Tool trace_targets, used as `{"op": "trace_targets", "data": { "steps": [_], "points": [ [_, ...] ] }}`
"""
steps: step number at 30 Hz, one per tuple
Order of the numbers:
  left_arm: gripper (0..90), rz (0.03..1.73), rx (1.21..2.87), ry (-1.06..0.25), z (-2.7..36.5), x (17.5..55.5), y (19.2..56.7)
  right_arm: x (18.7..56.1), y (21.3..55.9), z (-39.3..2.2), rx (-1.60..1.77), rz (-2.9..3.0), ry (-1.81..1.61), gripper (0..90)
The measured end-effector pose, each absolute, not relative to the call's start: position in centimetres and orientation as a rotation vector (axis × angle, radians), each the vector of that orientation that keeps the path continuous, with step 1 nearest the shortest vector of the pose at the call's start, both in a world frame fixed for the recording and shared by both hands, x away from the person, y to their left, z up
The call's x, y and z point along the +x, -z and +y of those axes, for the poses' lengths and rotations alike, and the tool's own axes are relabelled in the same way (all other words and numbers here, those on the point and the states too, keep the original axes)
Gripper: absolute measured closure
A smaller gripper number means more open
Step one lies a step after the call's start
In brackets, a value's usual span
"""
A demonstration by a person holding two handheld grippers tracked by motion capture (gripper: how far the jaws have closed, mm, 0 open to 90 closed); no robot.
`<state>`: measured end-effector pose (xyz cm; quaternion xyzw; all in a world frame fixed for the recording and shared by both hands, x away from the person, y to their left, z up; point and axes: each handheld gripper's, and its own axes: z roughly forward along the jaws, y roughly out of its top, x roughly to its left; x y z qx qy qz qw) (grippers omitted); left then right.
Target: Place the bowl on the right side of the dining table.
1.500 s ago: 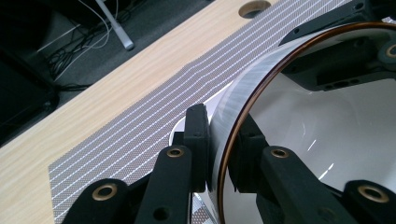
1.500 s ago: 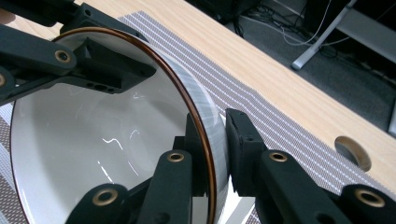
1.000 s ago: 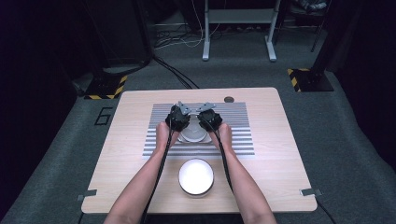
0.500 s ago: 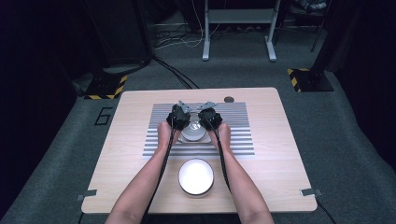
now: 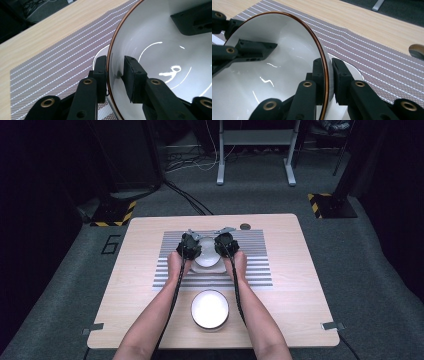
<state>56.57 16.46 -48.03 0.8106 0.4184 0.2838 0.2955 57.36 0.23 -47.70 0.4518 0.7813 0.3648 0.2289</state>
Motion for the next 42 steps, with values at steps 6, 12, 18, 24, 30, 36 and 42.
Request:
{"op": "trace_targets", "data": {
  "steps": [6,12,18,24,30,36,42],
  "points": [
    [71.3,1.146,2.159,-0.719,16.7,56.8,48.1,57.9,47.6,0.2,1.297,2.162,-0.990,81.3],
    [70.8,1.168,2.152,-0.662,16.7,57.0,48.2,58.8,48.1,-0.5,1.462,2.147,-1.001,80.3],
    [70.8,1.185,2.149,-0.641,16.5,57.3,47.9,59.2,48.2,-0.9,1.545,2.157,-1.004,80.1],
    [70.4,1.212,2.138,-0.621,16.5,57.5,47.6,59.7,48.2,-1.4,1.639,2.168,-1.025,80.1],
    [69.4,1.239,2.143,-0.565,16.4,57.9,47.3,60.1,48.4,-1.7,1.675,2.188,-1.012,79.9],
    [69.7,1.255,2.194,-0.522,16.2,58.2,47.5,60.4,48.9,-1.9,1.735,2.214,-1.021,79.1],
    [71.9,1.262,2.187,-0.493,16.8,58.2,47.6,60.2,48.7,-1.5,1.715,2.250,-1.004,79.8]
  ]
}}
